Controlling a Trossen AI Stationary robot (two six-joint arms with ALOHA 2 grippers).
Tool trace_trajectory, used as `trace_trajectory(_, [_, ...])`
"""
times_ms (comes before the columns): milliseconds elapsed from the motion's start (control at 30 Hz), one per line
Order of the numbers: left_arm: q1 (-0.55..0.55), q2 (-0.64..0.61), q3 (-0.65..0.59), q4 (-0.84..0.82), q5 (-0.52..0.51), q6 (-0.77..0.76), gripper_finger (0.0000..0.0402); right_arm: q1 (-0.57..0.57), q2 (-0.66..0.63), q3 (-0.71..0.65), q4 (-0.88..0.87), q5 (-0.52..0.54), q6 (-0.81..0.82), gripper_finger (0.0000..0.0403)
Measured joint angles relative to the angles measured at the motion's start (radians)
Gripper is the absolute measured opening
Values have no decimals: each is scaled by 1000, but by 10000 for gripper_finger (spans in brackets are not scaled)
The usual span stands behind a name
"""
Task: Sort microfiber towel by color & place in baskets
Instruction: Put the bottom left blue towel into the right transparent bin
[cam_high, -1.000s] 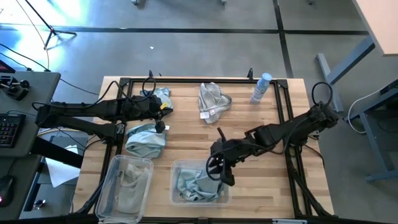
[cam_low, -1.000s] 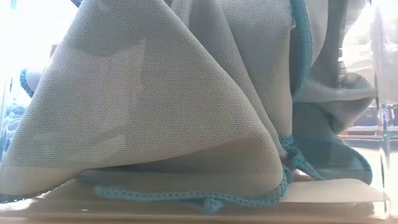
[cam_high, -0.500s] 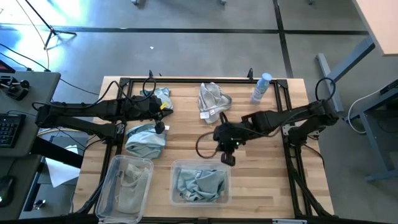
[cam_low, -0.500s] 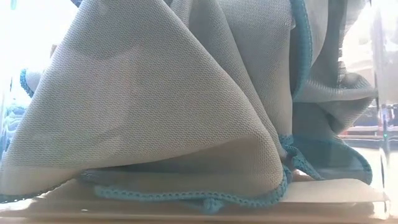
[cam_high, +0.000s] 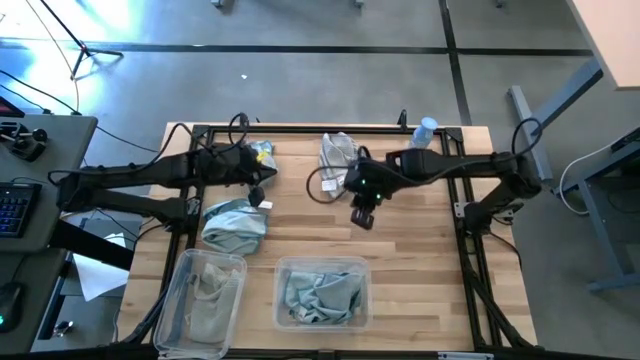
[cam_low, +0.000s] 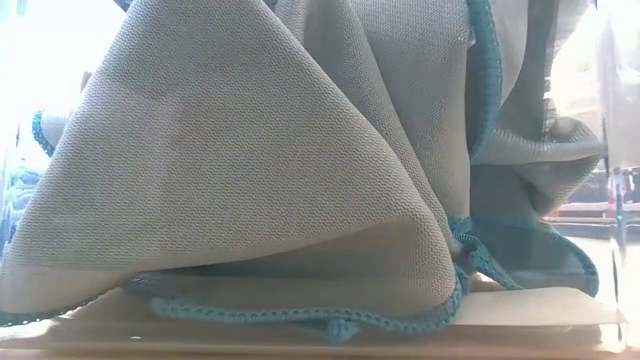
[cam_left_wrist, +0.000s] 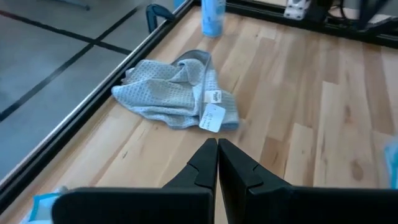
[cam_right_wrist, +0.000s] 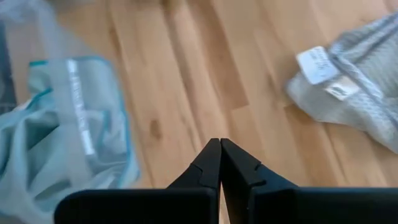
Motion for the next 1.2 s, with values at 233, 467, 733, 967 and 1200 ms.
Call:
trace_trajectory(233, [91,0,37,-3,40,96,0,-47,-12,-37,-3,10,33,1])
trace_trajectory(467, [134,-1,60,-4,46,131,0,-41,-112,-240,89,42,198,0])
trace_trajectory(733, [140,0,60,-6,46,120,0,-20,-359,-549,329,124,322,0])
trace_trajectory(967, [140,0,60,71,29,-55,2,-18,-549,-761,508,192,337,0])
trace_trajectory(1200, [139,11,60,150,42,-162,50,-19,-625,-867,558,191,309,0])
